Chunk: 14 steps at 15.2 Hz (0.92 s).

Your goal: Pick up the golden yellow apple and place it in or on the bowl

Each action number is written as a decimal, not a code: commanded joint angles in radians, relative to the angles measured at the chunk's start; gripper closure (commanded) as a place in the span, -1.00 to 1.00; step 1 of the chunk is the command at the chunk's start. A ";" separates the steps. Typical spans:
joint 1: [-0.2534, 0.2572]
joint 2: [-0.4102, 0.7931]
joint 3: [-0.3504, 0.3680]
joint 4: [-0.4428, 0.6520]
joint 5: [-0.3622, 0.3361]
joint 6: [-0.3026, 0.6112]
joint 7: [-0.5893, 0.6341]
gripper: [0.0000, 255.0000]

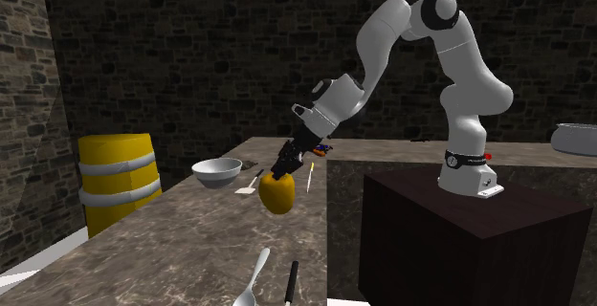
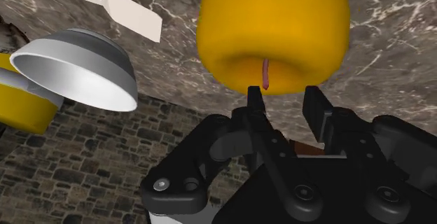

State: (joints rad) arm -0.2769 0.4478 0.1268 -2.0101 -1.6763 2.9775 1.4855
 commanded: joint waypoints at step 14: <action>-0.020 -0.065 0.014 -0.044 0.160 -0.013 -0.161 1.00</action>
State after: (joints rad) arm -0.2921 0.3940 0.1358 -2.0495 -1.5518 2.9652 1.3607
